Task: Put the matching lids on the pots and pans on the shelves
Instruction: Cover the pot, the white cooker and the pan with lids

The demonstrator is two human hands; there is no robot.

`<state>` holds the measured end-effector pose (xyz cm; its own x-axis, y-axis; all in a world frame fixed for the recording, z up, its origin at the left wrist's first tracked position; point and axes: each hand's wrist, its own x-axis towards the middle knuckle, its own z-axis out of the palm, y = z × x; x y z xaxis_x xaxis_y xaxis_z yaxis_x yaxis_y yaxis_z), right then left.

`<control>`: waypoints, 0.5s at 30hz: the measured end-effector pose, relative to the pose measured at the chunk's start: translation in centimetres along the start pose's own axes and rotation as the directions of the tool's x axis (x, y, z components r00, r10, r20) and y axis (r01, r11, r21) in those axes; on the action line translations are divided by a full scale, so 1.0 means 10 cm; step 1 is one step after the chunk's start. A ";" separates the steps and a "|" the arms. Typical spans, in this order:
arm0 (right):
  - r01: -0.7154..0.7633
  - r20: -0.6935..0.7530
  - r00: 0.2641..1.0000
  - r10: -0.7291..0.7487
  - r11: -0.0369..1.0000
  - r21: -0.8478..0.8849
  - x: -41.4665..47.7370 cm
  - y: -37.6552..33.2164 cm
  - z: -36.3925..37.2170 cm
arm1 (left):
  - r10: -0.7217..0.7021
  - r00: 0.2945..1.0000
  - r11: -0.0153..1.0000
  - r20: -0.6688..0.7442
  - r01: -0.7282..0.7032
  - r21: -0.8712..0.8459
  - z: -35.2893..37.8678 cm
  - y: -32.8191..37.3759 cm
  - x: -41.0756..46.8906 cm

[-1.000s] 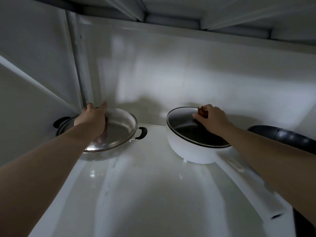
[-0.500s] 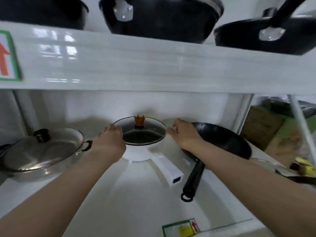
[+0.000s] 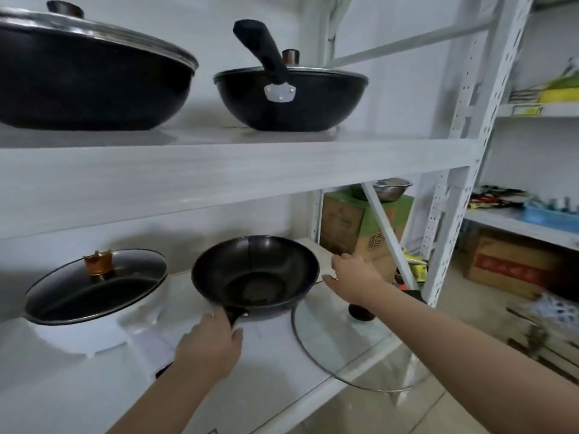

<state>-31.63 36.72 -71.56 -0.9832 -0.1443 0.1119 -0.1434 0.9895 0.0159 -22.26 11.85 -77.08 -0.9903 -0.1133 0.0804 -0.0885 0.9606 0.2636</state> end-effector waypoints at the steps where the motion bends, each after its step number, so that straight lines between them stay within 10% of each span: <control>1: -0.062 0.081 0.995 0.066 0.997 -0.050 -0.02 0.24 0.08 | -0.035 0.999 0.999 0.017 0.034 0.028 0.02 0.05 0.00; 4: -0.180 0.269 0.942 0.201 0.979 -0.098 -0.06 0.71 0.40 | -0.136 0.991 0.987 0.018 0.134 0.087 0.03 0.08 0.04; 15: -0.308 0.148 0.937 0.318 0.948 -0.084 0.02 0.81 0.73 | -0.108 0.994 0.982 0.021 0.103 0.159 0.05 0.13 0.09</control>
<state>-33.80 44.73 -78.68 -0.9831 0.1790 -0.0376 0.1764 0.9822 0.0640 -23.28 13.13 -77.17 -0.9771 -0.2107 0.0314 -0.2059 0.9719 0.1140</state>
